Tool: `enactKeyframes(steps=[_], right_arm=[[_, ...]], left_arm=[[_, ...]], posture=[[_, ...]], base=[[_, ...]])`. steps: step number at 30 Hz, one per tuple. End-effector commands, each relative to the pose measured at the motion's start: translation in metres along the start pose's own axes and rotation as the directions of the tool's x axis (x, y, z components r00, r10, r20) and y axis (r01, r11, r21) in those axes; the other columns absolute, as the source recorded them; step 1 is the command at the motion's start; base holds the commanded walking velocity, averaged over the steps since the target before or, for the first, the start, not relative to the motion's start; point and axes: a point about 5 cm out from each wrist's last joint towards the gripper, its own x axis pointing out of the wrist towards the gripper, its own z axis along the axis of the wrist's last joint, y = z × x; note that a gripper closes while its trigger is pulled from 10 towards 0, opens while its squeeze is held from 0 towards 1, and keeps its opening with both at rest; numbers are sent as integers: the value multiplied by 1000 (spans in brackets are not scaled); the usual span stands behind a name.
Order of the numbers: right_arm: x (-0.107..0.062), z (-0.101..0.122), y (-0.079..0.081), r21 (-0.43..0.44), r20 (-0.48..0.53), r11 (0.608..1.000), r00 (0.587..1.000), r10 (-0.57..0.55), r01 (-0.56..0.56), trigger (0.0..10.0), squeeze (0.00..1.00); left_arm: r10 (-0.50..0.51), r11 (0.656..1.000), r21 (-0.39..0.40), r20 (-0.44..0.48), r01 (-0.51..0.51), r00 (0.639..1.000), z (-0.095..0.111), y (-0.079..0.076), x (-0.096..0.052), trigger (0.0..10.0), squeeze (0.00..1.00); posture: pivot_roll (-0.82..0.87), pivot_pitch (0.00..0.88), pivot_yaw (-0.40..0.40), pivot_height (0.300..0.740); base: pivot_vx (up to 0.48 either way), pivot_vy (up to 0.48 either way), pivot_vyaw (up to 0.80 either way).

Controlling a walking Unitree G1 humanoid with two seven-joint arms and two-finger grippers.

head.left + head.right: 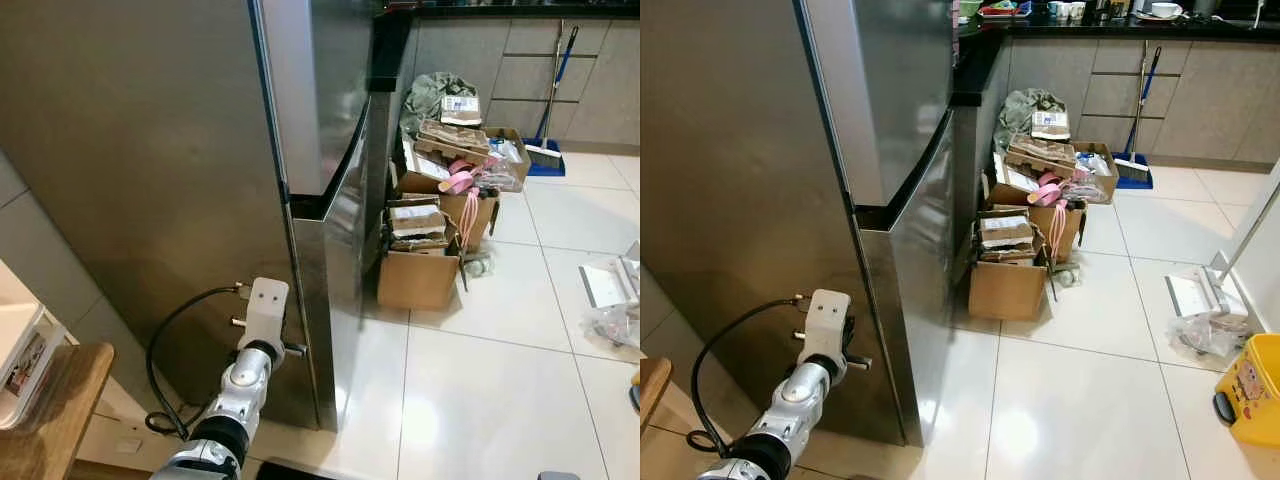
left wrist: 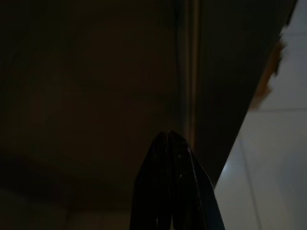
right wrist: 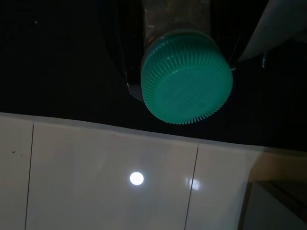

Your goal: Restocking fridge

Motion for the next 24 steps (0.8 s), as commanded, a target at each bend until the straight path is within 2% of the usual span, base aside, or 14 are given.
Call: enactKeyframes(steps=[1,9,10,14,15,19,24], right_arm=[[-3,-5,-2,6,-7,1000,1000,-7,7,10000,0],[-3,-4,-3,-7,3,1000,1000,-7,7,10000,0],[-4,-3,-3,-8,13,1000,1000,-3,3,10000,0],[-4,-3,-2,-11,21,1000,1000,6,-6,10000,0],[-5,-2,-1,-15,34,1000,999,17,-17,10000,0],[-6,1,-1,-15,67,1000,997,27,-26,10000,0],[-7,4,-2,-16,93,999,995,29,-28,10000,0]], left_arm=[[24,1000,20,-30,-24,999,-4,3,0,10000,0],[92,996,3,-63,-92,994,2,8,5,10000,0],[84,996,4,-46,-84,995,11,11,9,10000,0],[80,997,7,-29,-80,996,18,15,12,10000,0],[71,997,27,-12,-71,997,26,21,14,10000,0],[60,997,44,15,-61,998,37,28,17,10000,0],[51,997,63,39,-53,998,47,28,20,10000,0]], posture=[[-96,147,36,740],[-96,177,29,740],[-89,201,29,740],[-81,225,32,740],[-67,281,37,740],[-55,335,37,740],[-51,363,30,740]], base=[[0,0,0],[0,0,0],[0,0,0],[0,0,0],[0,0,0],[0,0,0],[0,0,0]])
